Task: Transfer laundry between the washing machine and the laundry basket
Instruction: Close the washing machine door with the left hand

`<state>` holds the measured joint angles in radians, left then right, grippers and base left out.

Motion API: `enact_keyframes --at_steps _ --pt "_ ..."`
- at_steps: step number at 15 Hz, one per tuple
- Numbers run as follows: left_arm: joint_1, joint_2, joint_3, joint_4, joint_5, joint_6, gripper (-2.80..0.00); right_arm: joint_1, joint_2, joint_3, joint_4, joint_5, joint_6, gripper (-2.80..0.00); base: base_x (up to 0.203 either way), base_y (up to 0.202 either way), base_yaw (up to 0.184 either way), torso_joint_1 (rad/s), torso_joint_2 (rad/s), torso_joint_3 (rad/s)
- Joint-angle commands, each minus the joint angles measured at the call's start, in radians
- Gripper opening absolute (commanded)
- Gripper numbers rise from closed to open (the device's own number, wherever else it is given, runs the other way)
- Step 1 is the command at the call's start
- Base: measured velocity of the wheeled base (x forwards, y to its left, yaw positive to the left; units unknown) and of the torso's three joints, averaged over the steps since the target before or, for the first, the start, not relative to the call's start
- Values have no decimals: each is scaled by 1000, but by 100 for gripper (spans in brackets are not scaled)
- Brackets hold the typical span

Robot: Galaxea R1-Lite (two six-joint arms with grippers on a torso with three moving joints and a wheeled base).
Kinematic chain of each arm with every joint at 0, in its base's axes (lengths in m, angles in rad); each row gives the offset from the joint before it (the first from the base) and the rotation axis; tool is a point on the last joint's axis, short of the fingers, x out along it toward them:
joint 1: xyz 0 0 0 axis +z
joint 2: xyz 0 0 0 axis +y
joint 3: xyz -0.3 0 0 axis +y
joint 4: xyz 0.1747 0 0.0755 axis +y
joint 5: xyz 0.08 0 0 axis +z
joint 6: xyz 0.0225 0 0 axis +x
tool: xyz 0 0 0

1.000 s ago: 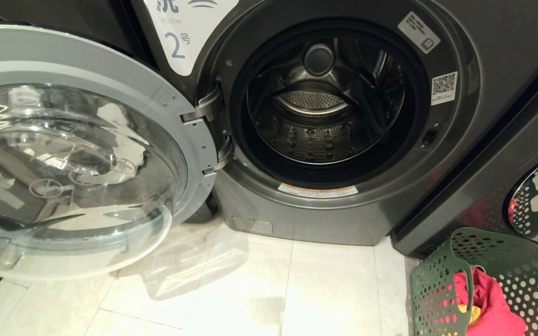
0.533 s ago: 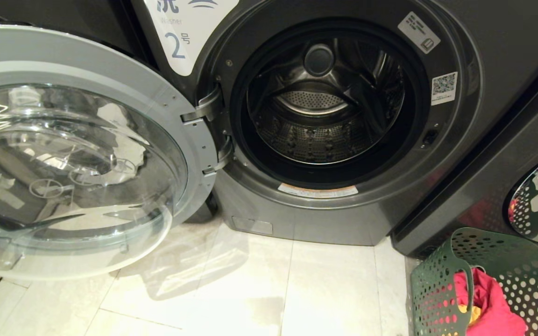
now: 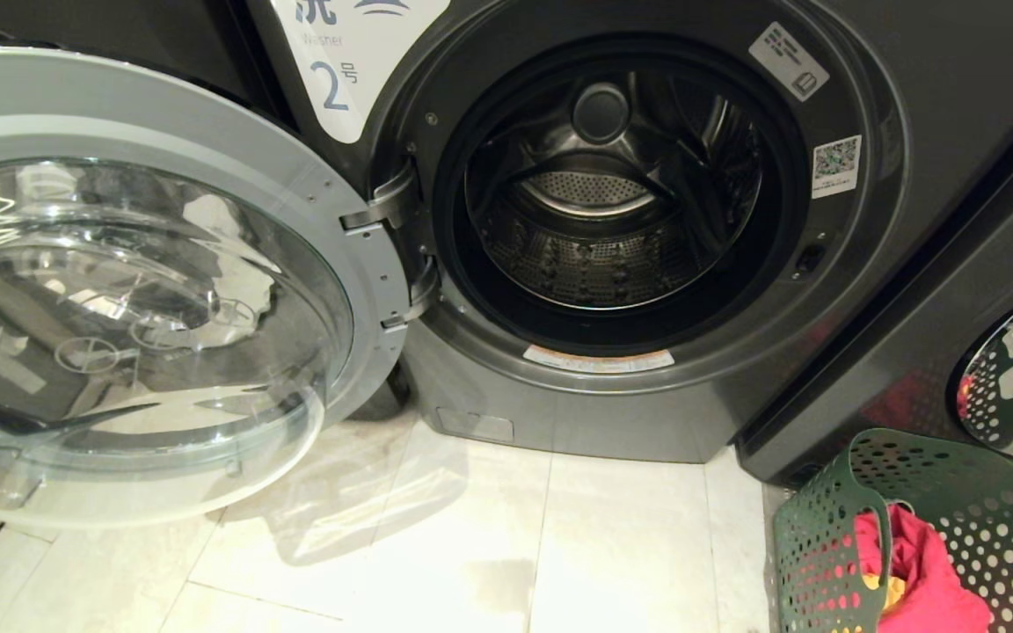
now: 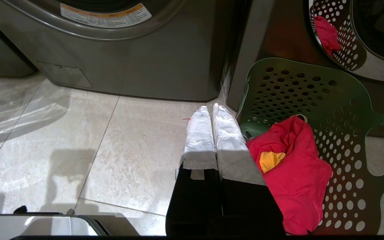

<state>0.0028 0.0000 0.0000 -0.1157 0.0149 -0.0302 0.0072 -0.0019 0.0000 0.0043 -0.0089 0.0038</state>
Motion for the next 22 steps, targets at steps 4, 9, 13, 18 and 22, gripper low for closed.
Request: enact_keyframes --at_steps 4,9,13,18,22 --pt "0 0 40 -1 0 0 -280 0 0 0 0 1 -1 -280 0 0 0 0 2 72" --pt "0 0 40 -2 0 3 -280 0 2 0 0 1 -2 -280 0 0 0 3 2 192" --pt "0 0 40 -2 -1 3 -280 0 2 0 0 1 -2 -280 0 0 0 3 0 201" --pt "0 0 40 -2 -1 3 -280 0 2 0 -1 1 -1 -280 0 0 0 4 2 197" --pt "0 0 40 -2 -1 3 -280 0 2 0 -1 4 -15 -280 0 0 0 1 2 51"
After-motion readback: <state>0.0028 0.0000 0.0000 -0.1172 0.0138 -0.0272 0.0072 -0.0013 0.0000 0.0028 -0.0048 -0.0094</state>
